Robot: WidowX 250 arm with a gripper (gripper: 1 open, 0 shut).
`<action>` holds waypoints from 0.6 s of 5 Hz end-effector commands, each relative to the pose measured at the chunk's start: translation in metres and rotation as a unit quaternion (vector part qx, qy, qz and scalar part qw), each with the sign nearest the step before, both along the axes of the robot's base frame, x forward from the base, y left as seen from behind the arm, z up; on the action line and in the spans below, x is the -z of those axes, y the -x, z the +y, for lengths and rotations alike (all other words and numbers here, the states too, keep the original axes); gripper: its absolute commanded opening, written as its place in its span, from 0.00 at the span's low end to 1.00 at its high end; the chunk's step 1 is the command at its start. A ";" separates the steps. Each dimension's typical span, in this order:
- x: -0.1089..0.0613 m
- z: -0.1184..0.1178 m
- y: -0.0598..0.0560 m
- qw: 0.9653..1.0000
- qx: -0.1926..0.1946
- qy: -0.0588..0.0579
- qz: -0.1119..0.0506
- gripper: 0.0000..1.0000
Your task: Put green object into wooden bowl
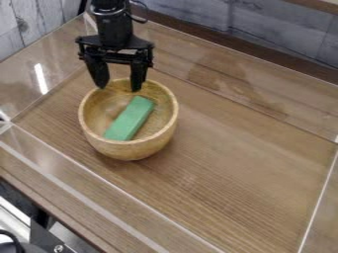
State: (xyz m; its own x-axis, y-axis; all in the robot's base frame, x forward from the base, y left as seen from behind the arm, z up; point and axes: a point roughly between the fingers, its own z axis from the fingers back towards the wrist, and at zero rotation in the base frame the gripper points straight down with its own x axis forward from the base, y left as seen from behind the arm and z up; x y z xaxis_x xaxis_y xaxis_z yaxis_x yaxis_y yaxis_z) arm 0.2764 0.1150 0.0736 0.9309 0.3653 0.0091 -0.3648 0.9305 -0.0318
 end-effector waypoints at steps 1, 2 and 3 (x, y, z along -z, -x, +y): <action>-0.029 -0.007 -0.003 0.999 0.017 -0.010 -0.039 1.00; -0.027 -0.013 -0.007 0.998 0.032 -0.006 -0.045 1.00; -0.021 -0.016 -0.012 0.998 0.041 -0.005 -0.047 1.00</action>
State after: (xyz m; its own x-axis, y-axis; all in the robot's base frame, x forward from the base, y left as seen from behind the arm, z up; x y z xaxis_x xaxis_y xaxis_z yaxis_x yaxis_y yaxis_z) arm 0.2842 0.0974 0.0858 0.9538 0.2929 0.0665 -0.2893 0.9554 -0.0591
